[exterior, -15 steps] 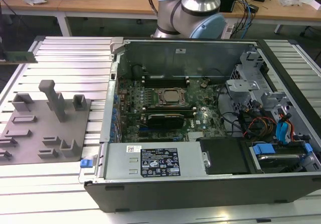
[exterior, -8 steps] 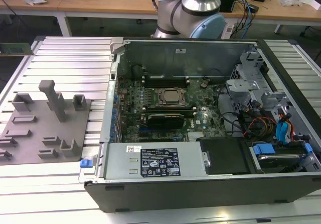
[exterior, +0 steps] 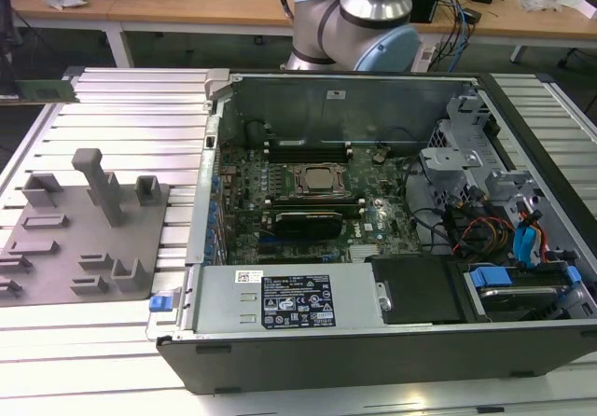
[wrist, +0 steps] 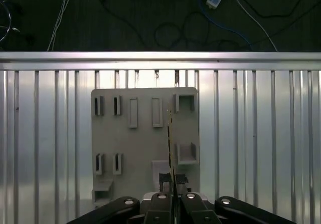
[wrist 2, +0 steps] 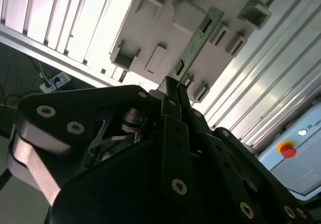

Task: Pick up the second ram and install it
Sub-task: 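Pick up the second ram and move it above second insertion slot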

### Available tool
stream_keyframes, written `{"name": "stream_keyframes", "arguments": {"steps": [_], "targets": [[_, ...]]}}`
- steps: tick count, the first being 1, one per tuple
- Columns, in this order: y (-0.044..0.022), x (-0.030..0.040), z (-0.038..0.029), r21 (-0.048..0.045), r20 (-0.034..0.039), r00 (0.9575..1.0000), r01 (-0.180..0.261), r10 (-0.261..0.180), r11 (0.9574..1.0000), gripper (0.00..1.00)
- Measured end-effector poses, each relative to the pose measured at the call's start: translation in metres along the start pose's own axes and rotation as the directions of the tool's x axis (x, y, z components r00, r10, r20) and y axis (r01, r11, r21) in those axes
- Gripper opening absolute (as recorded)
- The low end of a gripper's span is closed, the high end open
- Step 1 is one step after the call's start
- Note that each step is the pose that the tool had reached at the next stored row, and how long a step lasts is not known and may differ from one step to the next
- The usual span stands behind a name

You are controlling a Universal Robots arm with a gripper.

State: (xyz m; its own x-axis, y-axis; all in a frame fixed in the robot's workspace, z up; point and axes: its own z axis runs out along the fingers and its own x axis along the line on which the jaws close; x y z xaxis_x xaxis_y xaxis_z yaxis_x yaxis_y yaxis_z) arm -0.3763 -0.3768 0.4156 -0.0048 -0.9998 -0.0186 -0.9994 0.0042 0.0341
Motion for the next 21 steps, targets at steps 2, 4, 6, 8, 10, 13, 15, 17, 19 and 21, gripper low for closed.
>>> {"name": "stream_keyframes", "arguments": {"steps": [2,4,6,8,10,13,15,17,19,21], "targets": [[-0.0078,0.0,-0.0003,-0.0001,0.0,1.0,0.0,0.0,1.0,0.13],[-0.0258,-0.0001,-0.0009,-0.0001,0.0,1.0,0.0,0.0,1.0,0.13],[-0.0393,-0.0001,-0.0013,-0.0002,0.0,1.0,0.0,0.0,1.0,0.13],[-0.0566,-0.0003,-0.0019,-0.0003,0.0,1.0,0.0,0.0,1.0,0.13],[-0.0671,-0.0002,-0.0023,-0.0007,0.0,1.0,0.0,0.0,1.0,0.13],[-0.086,-0.0004,-0.0029,-0.0013,-0.0001,1.0,0.0,0.0,1.0,0.13],[-0.1004,-0.0005,-0.0033,-0.0018,0.0001,1.0,0.0,0.0,1.0,0.13],[-0.1154,-0.0005,-0.0039,-0.003,0.0,1.0,0.0,0.0,1.0,0.13],[-0.129,-0.0006,-0.0043,-0.0043,0.0,1.0,0.0,0.0,1.0,0.13],[-0.1438,-0.0007,-0.0048,-0.0055,0.0,1.0,0.0,0.0,1.0,0.13]]}}
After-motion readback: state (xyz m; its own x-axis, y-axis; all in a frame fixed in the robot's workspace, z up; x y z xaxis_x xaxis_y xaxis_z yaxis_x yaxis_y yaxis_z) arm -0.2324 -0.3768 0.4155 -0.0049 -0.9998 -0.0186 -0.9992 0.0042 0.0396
